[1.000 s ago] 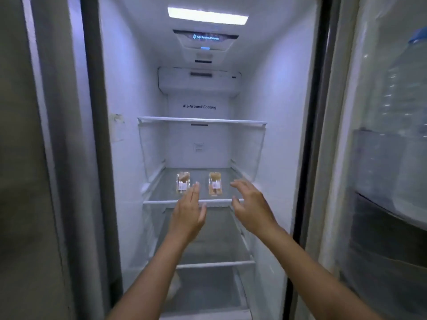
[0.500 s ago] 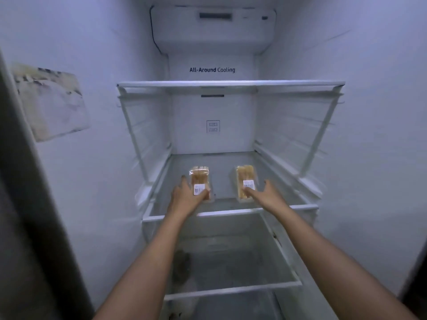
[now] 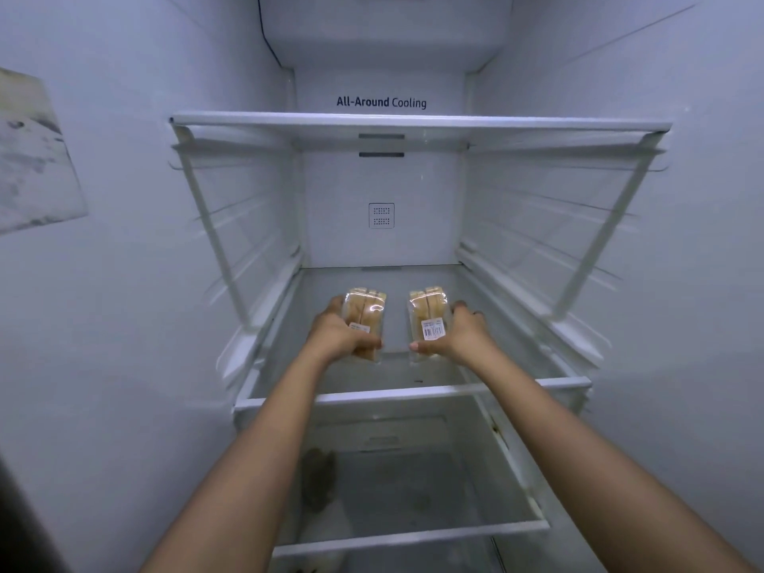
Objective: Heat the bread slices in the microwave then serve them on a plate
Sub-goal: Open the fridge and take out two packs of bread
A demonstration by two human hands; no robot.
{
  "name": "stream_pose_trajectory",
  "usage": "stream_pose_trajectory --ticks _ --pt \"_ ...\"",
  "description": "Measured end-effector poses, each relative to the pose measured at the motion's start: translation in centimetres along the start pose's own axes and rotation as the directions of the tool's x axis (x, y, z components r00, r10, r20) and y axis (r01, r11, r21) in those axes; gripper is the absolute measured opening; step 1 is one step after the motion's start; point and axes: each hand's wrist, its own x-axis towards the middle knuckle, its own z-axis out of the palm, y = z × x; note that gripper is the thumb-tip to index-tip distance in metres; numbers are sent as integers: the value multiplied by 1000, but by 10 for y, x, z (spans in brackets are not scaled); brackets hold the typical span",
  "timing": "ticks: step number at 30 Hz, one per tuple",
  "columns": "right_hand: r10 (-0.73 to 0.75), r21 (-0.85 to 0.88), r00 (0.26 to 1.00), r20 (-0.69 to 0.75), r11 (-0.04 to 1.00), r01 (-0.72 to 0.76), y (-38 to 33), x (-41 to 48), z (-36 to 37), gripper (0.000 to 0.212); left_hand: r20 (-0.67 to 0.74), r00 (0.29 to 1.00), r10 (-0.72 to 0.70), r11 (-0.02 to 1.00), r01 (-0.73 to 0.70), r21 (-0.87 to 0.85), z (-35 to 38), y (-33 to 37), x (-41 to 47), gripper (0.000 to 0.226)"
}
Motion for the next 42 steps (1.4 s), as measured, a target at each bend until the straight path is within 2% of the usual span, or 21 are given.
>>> stream_pose_trajectory --ticks 3,6,10,13,18,20,23,24,27,29,32,35,39,42 --pt "18 2 998 66 1000 -18 0 2 -4 96 45 997 -60 996 56 71 -1 1 4 112" --pt "-14 57 995 94 998 8 4 -3 -5 95 136 985 -110 992 102 71 -4 2 0 122" --pt "-34 238 986 166 971 -7 13 -11 -8 97 190 976 -110 992 119 -38 -1 3 -9 117" --pt "-5 388 986 164 920 -60 16 -10 -3 96 209 974 -92 984 121 -130 1 2 -18 110" --pt "23 490 994 104 869 -72 13 -23 5 69 194 974 -121 947 172 -272 1 -5 -33 120" --pt "36 503 996 83 861 -73 15 -28 9 76 174 978 -116 924 171 -343 0 -6 -43 120" --pt "38 540 995 93 838 -83 29 -27 15 108 136 983 -120 896 166 -412 -1 -7 -61 121" --pt "42 581 992 118 808 -103 29 -35 13 108 124 984 -125 891 166 -422 -1 -7 -67 123" --pt "31 664 985 172 735 -139 18 -72 -2 90 107 987 -118 864 156 -479 -4 -4 -90 126" --pt "20 727 984 177 671 -144 15 -90 -7 85 88 990 -108 848 138 -512 -8 0 -110 121" --pt "-6 789 990 138 605 -107 6 -122 -12 84 42 995 -87 836 96 -540 -18 9 -142 116" --pt "-27 817 997 70 574 -42 -2 -160 -19 75 -7 999 -43 824 31 -566 -32 18 -180 117" --pt "-68 799 998 7 601 35 1 -212 -27 94 -35 997 62 874 -71 -481 -47 29 -248 119" --pt "-94 800 995 -29 595 80 8 -262 -36 92 -52 992 114 881 -125 -456 -49 31 -307 115"
